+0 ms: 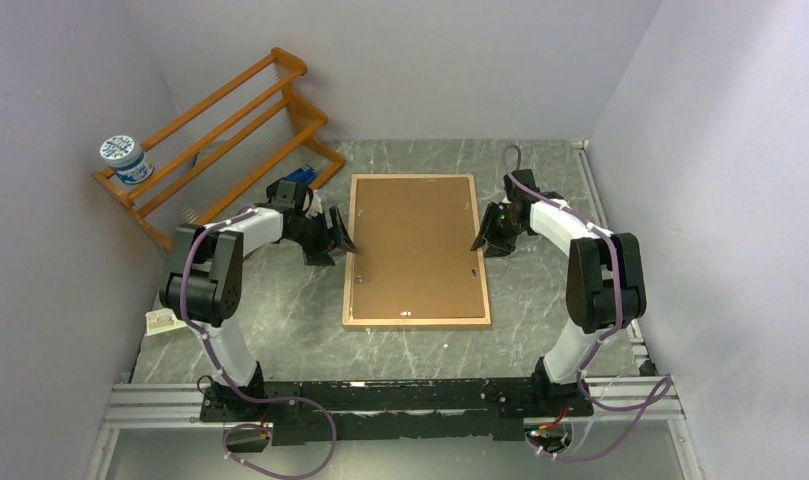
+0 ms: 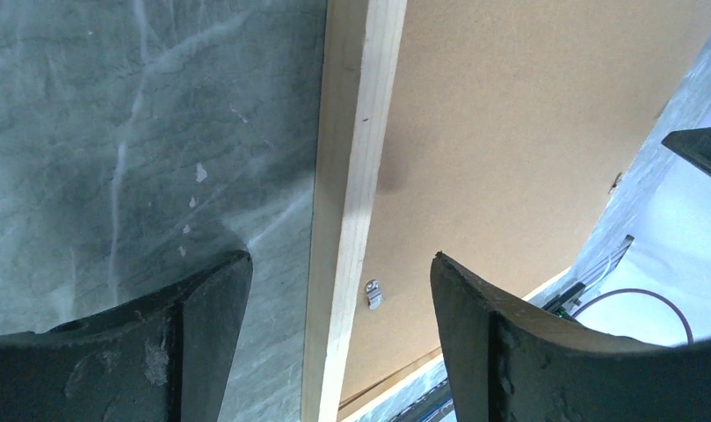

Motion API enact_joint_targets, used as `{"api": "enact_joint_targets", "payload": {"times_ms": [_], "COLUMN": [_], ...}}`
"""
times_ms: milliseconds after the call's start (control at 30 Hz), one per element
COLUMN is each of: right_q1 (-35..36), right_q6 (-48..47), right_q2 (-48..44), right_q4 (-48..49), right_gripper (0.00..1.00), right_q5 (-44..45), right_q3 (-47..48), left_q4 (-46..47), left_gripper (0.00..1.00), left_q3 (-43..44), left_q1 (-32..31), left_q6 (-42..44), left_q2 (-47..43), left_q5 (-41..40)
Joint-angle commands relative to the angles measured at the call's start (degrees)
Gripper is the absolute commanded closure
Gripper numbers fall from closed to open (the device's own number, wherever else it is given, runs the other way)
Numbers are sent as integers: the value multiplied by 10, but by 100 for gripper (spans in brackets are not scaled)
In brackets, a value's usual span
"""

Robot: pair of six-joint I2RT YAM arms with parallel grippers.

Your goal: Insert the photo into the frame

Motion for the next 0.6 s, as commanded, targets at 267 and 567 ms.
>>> {"api": "enact_joint_targets", "payload": {"times_ms": [267, 567], "right_q1": [13, 16], "right_q6": [19, 22], "right_q2": [5, -15], "right_q4": [59, 60], "right_gripper": [63, 60], "right_q5": [-46, -39], "right_q3": [-55, -68], "left_q4": [44, 37], "left_gripper": [21, 22], "left_q3": [-26, -22], "left_q1": [0, 0], "left_q6": [-11, -4], "left_q2": [-3, -4], "left_q5": [31, 30]}}
